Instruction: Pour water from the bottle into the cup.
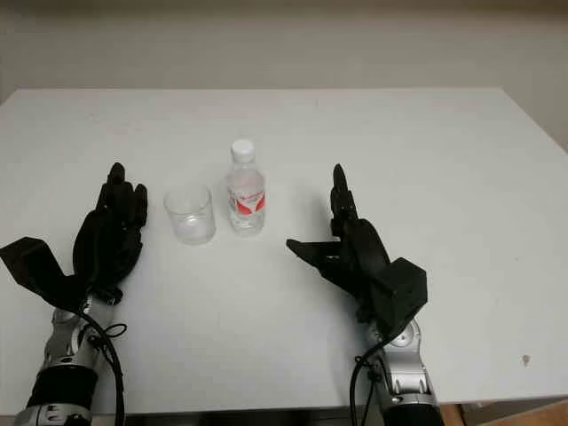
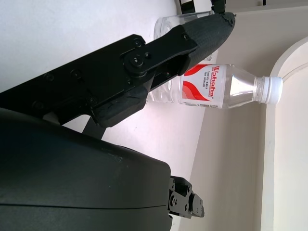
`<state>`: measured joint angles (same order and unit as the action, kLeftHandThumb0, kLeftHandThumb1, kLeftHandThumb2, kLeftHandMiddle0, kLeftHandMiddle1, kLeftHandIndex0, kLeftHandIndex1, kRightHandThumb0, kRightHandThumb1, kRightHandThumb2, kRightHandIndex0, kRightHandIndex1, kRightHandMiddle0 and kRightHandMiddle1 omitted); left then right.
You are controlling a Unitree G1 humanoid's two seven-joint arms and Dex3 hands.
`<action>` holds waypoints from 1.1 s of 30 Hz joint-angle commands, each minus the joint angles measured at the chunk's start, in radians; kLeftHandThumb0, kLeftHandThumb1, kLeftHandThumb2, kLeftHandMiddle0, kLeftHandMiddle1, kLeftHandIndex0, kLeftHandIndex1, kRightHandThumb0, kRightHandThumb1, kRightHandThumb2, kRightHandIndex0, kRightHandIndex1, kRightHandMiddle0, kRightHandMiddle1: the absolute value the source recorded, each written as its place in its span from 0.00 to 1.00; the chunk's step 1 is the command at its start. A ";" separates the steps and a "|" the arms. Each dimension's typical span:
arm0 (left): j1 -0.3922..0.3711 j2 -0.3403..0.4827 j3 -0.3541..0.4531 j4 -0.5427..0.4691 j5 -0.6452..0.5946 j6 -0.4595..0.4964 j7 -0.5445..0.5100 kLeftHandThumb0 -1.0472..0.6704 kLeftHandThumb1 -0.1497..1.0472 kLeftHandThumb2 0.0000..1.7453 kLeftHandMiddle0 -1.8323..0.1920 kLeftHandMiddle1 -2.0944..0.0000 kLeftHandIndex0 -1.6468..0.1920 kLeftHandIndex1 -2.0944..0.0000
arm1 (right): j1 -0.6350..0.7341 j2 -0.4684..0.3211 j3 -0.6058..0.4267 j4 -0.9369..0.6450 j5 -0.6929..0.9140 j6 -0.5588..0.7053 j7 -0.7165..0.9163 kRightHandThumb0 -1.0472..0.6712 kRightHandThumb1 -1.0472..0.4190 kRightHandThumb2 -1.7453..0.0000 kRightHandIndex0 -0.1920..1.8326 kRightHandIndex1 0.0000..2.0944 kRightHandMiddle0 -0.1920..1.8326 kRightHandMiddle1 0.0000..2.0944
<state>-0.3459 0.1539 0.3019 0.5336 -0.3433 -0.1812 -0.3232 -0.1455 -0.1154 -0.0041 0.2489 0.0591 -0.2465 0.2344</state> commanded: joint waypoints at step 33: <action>0.051 -0.014 -0.004 -0.037 0.000 0.028 0.013 0.20 1.00 0.22 0.98 0.97 1.00 0.98 | -0.562 0.035 0.049 0.528 -0.094 -0.097 0.005 0.00 0.09 0.97 0.00 0.00 0.00 0.00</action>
<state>-0.3219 0.1460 0.2994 0.4832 -0.3430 -0.1641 -0.3126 -0.6732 -0.0857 0.0417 0.7486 -0.0330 -0.3216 0.2354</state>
